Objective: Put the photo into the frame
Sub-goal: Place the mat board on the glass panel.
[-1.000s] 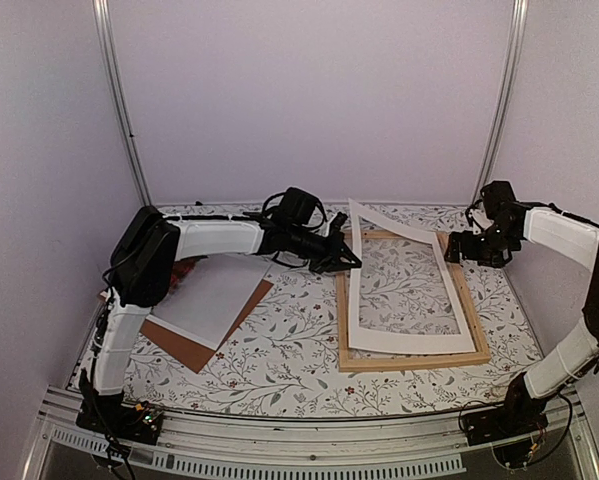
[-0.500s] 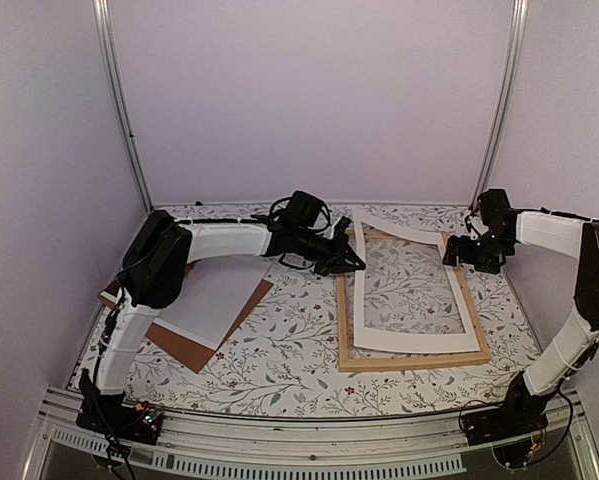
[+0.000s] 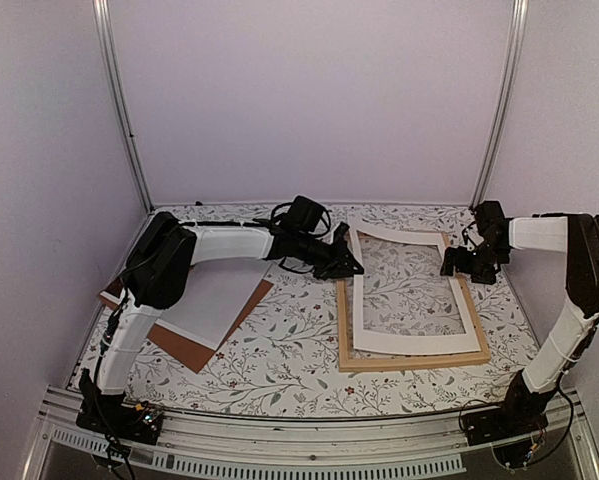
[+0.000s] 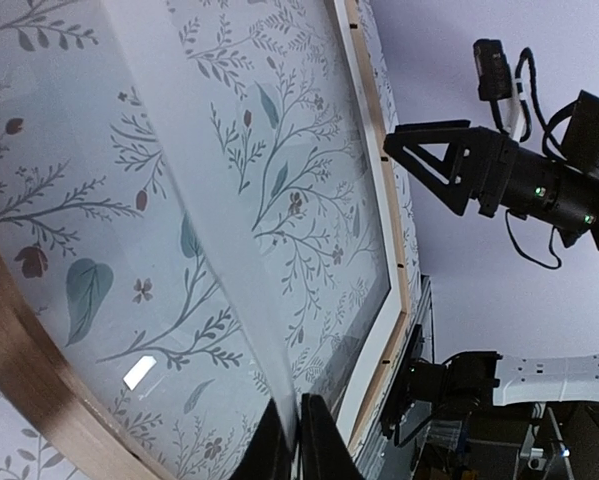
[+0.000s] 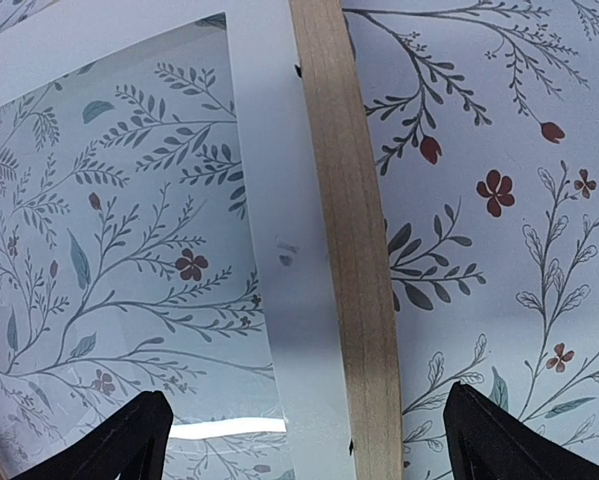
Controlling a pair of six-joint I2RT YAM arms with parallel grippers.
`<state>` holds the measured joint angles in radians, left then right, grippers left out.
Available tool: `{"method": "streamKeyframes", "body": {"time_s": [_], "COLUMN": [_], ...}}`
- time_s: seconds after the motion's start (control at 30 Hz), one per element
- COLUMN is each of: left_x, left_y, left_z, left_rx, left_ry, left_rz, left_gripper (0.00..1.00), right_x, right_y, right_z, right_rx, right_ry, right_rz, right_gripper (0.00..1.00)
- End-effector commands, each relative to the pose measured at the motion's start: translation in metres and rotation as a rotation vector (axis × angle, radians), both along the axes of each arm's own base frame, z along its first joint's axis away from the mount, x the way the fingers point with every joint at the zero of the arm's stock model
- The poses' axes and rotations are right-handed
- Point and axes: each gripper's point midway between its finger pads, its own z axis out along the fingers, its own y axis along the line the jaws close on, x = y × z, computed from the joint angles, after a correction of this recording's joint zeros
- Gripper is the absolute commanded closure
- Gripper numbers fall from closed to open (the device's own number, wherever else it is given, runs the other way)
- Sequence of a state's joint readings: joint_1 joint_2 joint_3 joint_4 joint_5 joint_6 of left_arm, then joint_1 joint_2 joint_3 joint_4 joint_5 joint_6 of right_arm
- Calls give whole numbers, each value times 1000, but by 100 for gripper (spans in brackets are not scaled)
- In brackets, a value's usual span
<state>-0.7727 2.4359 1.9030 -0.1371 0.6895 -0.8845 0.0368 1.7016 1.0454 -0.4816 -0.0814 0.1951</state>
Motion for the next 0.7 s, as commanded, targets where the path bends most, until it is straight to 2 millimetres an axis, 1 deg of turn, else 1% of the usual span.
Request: {"method": "streamKeyframes", "body": {"time_s": [0.0, 0.33, 0.67], "left_x": [-6, -12, -12], "left_y": [-4, 2, 6], "left_z": [1, -4, -3], "left_rx": [4, 23, 39], "left_ry": [-14, -10, -23], "left_rz": [-6, 1, 7], "left_gripper": [89, 72, 58], "right_x": [3, 2, 5], "right_y": [-1, -2, -7], "right_z": [-3, -5, 4], "right_rx": [12, 8, 4], "right_ry": [-10, -8, -32], "right_rz": [-7, -10, -27], "right_gripper": [1, 1, 1]}}
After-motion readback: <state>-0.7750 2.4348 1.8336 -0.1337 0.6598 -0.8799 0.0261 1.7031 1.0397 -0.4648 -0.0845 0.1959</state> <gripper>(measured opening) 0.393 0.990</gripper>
